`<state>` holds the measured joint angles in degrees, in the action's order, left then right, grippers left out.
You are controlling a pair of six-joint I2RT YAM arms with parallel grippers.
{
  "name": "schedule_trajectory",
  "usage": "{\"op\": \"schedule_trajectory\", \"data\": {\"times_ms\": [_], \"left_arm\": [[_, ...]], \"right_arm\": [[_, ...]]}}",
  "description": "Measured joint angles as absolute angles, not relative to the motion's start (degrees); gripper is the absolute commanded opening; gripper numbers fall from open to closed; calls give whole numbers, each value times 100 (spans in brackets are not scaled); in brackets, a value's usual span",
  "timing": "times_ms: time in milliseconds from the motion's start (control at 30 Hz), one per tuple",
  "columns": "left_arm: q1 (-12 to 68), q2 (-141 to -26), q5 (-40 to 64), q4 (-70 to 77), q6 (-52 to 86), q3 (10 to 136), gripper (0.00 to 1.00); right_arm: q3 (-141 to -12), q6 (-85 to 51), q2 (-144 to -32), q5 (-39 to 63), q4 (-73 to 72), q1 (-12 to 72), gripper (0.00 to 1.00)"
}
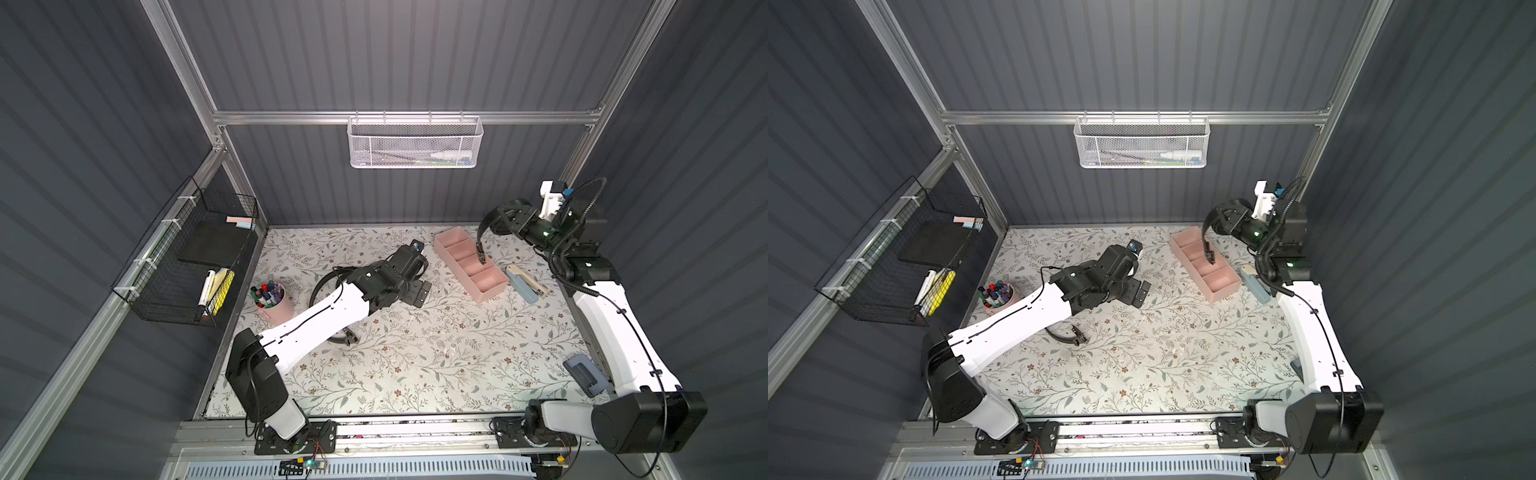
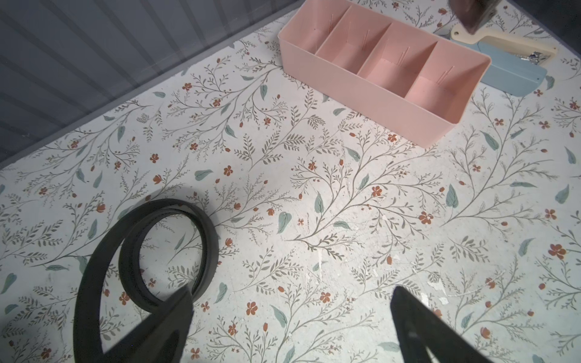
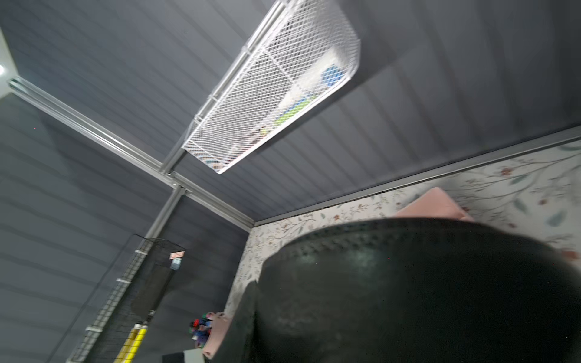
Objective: Place the belts into the storage roll
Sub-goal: Pick up the belt from the center of the board, then place the belt in the container.
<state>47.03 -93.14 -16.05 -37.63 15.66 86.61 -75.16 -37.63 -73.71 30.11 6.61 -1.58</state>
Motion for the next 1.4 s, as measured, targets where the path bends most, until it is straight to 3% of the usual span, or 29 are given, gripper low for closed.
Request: {"op": "schedule_trajectory", "data": {"times_ms": [500,1400], "left_arm": [[4652,-9756,-1378,-4132,1575,8908,99],[4416,-9918,-1234,-4209,1662,8774,99]], "right_arm": [[-6873,-1319,-7771,3367,1175,-895,0],[-6307,-902,-8912,4670,1092,-1068,0]]}}
